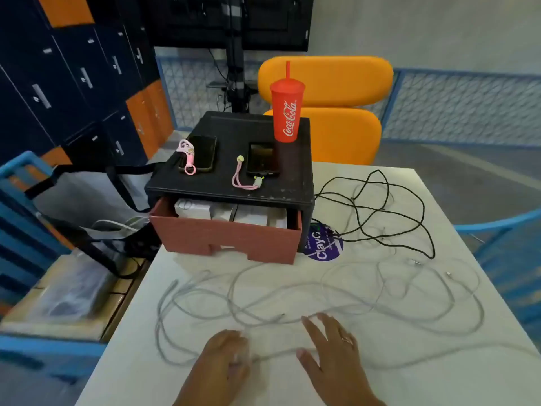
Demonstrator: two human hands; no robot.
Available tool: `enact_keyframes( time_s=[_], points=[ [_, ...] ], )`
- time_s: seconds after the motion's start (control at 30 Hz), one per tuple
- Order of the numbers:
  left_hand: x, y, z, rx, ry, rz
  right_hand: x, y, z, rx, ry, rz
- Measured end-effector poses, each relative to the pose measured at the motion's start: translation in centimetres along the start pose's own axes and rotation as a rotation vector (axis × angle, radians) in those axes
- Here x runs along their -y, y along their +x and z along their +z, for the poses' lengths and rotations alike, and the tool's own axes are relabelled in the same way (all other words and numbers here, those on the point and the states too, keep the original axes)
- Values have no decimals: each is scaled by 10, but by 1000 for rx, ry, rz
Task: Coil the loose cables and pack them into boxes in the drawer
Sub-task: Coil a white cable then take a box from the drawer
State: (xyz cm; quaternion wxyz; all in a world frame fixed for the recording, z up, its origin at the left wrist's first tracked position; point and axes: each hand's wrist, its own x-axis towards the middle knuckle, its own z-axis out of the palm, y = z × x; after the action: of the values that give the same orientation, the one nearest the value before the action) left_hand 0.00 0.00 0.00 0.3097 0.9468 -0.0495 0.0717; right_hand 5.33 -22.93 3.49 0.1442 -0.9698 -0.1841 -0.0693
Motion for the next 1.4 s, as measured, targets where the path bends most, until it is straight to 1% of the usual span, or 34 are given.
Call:
enact_keyframes(
  time_s=[0.07,0.1,0.13,0.23,0.27,0.33,0.43,0.57,0.6,0.67,0.73,0.83,0.93,1.07,1.23,1.3,1.4],
  points=[
    [5,-3,10,-43,-46,74,-7,-8,14,-8,-20,-15],
    [7,-6,15,-69,14,142,-13,-13,24,-54,-22,-53],
    [9,-5,20,-124,46,138,-17,-18,30,-62,-22,-70],
    [17,-8,31,-238,96,180,-27,-24,49,-239,51,-139],
    [14,-7,31,-224,107,157,-27,-24,50,-265,58,-137],
    [19,-4,34,-277,150,174,-29,-23,57,-333,21,-145],
    [17,-2,34,-292,184,172,-31,-22,61,-393,-26,-164],
    [12,-6,34,-249,191,116,-30,-25,54,-361,-16,-187],
    [11,-7,33,-231,177,93,-30,-26,52,-354,23,-181],
    [9,-9,32,-138,180,21,-31,-28,49,-347,129,-155],
    [7,-11,29,-87,197,17,-34,-29,46,-383,232,-125],
    [9,-11,23,-95,178,62,-37,-33,40,-438,358,-61],
    [20,-8,12,-133,195,104,-45,-36,32,-456,310,-69],
    [47,0,-10,-178,222,90,-60,-38,17,-466,205,-89],
    [60,9,-33,-217,282,156,-70,-47,10,-351,184,-14],
    [55,11,-40,-291,261,180,-69,-48,2,-282,158,34],
    [33,14,-57,-442,184,109,-72,-45,-18,-264,108,97]
  ],
)
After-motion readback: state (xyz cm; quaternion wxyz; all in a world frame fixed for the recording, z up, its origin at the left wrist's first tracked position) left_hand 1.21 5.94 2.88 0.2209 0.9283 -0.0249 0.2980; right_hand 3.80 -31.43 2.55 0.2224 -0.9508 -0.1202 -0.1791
